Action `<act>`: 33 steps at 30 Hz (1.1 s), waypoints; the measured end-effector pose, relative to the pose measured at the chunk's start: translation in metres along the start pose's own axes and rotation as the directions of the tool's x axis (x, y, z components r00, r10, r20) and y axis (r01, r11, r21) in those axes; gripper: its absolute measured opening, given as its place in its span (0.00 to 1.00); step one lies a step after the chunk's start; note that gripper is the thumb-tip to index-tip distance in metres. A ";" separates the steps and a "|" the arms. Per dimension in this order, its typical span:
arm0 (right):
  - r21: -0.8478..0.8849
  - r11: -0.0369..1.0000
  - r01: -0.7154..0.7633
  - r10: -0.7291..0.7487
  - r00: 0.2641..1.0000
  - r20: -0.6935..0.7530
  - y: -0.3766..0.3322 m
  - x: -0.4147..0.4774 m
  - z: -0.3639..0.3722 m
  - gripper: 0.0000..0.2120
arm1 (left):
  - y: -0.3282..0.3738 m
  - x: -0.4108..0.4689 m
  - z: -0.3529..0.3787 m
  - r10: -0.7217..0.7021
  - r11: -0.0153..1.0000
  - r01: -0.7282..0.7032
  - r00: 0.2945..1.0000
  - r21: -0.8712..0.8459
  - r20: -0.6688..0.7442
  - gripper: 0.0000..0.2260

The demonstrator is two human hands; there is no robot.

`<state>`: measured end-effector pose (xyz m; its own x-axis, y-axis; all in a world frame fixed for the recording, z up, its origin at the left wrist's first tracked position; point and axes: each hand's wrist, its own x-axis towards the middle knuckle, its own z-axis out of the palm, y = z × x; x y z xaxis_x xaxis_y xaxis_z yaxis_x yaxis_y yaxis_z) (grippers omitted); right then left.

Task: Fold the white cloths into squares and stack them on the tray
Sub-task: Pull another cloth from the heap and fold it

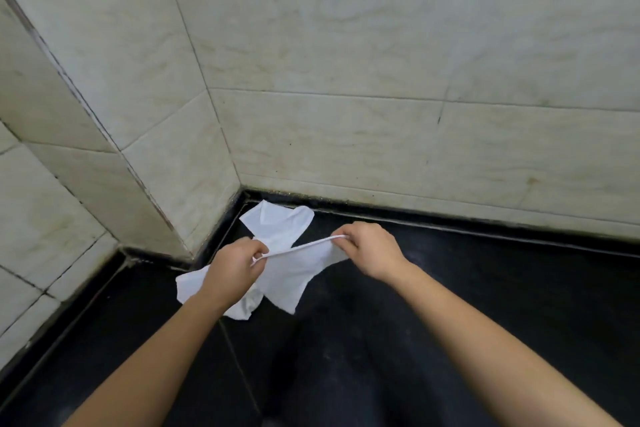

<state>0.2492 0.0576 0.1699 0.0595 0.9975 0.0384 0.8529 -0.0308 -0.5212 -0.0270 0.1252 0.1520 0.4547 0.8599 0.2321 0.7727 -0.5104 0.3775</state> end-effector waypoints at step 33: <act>0.073 0.968 -0.239 0.234 0.970 0.069 0.110 -0.161 0.086 0.08 | 0.019 -0.118 0.115 0.070 0.997 -0.063 0.982 -0.047 0.173 0.09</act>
<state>0.2889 -0.1010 0.0330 0.2213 0.9646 -0.1433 0.7740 -0.2631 -0.5760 -0.0146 0.0152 0.0285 0.5771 0.8106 0.0995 0.7211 -0.5630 0.4039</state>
